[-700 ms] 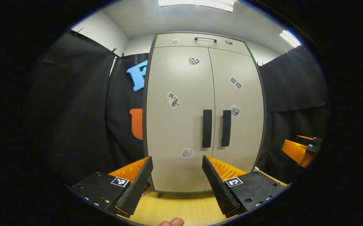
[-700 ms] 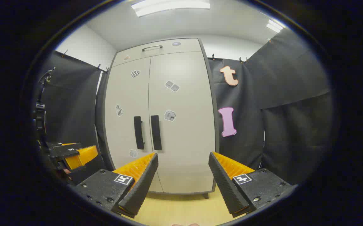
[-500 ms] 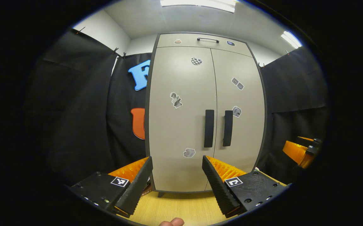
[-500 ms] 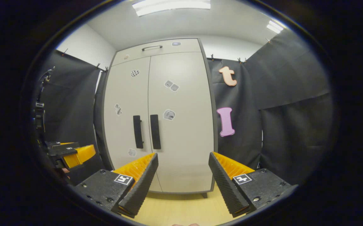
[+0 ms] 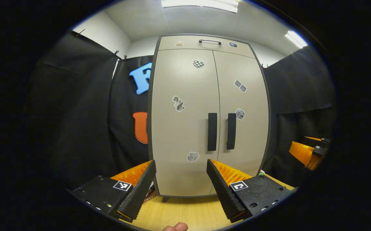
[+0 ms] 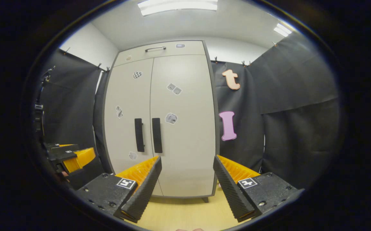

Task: Open the right door of the double-door shoe cabinet with the right hand, and open the left door with the left hand.

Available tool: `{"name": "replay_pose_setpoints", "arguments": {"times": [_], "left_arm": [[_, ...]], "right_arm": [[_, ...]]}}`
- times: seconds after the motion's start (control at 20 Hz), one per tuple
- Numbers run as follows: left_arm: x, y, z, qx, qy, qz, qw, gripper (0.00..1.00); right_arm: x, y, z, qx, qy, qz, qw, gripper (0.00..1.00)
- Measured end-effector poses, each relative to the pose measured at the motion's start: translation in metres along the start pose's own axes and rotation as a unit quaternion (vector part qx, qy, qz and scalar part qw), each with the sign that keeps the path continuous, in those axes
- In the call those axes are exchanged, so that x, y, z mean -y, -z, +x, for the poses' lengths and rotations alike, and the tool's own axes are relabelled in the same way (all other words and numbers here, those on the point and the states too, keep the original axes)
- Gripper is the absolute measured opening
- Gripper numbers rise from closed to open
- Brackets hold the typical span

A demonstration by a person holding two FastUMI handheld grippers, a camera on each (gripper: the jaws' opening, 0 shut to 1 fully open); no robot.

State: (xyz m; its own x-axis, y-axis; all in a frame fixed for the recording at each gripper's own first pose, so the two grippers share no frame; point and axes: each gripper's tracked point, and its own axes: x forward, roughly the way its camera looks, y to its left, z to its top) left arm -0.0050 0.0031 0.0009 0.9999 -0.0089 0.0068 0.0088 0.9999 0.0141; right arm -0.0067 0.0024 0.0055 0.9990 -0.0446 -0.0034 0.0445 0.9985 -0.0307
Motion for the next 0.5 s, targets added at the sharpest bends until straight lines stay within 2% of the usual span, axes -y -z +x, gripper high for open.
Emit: {"name": "replay_pose_setpoints", "arguments": {"times": [0.15,0.5], "left_arm": [[0.001,-0.002,0.001,0.003,0.001,0.004,1.0,0.95],[0.004,-0.003,0.001,0.007,0.006,0.008,1.0,0.95]], "right_arm": [[-0.001,-0.002,0.001,0.002,0.002,-0.004,1.0,0.98],[-0.004,0.0,0.012,-0.004,0.001,-0.001,1.0,1.0]]}}
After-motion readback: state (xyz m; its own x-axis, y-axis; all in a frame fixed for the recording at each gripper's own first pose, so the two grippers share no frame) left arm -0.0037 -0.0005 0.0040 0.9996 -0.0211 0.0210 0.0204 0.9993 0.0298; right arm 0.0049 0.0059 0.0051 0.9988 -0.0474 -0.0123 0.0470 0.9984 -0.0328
